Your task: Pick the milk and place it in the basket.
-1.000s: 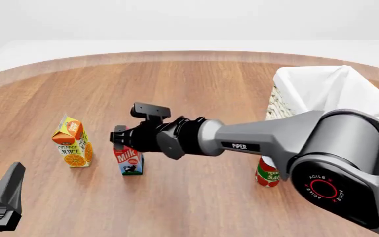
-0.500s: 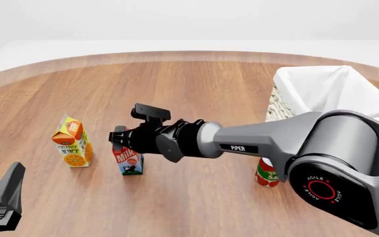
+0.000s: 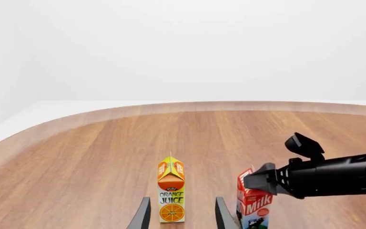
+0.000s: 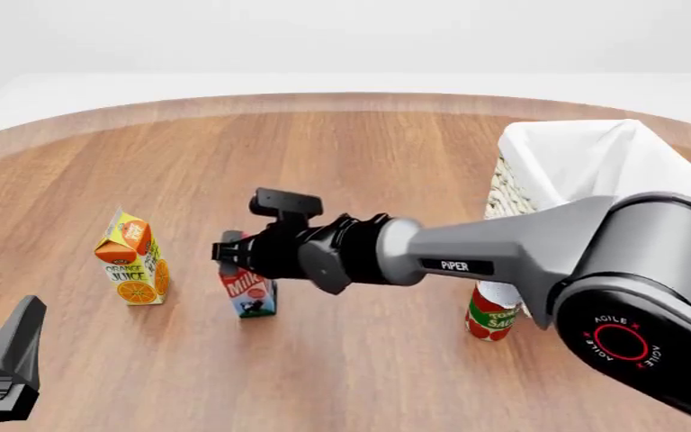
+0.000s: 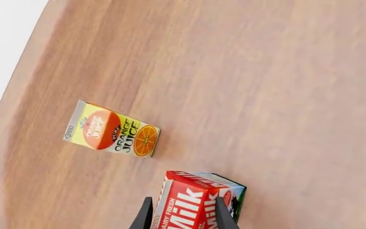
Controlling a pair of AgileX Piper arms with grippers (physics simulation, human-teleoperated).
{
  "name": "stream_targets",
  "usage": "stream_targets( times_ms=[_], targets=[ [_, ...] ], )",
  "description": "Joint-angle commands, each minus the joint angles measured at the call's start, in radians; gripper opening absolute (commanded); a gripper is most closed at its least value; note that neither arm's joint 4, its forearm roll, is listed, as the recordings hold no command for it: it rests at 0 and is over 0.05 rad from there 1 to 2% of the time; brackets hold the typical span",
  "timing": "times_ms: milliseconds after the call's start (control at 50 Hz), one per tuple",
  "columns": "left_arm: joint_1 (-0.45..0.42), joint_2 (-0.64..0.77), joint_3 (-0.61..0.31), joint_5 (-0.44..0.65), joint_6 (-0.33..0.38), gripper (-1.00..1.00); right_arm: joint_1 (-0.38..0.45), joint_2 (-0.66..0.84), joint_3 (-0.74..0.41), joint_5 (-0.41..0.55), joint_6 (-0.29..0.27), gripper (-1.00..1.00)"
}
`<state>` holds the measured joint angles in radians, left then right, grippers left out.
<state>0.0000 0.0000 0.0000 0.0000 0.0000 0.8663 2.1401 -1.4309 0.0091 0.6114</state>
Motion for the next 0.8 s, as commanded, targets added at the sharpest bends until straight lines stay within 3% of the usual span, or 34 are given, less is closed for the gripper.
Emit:
stream_targets(
  times_ms=[20, 200, 800],
  targets=[
    [0.000, 0.000, 0.000, 0.000, 0.000, 1.00, -0.015, -0.062, 0.021, -0.001, -0.011, -1.00],
    [0.000, 0.000, 0.000, 0.000, 0.000, 1.00, -0.026, -0.108, 0.050, -0.015, -0.023, -1.00],
    [0.000, 0.000, 0.000, 0.000, 0.000, 1.00, -0.074, -0.290, 0.208, -0.111, 0.027, -1.00]
  ],
)
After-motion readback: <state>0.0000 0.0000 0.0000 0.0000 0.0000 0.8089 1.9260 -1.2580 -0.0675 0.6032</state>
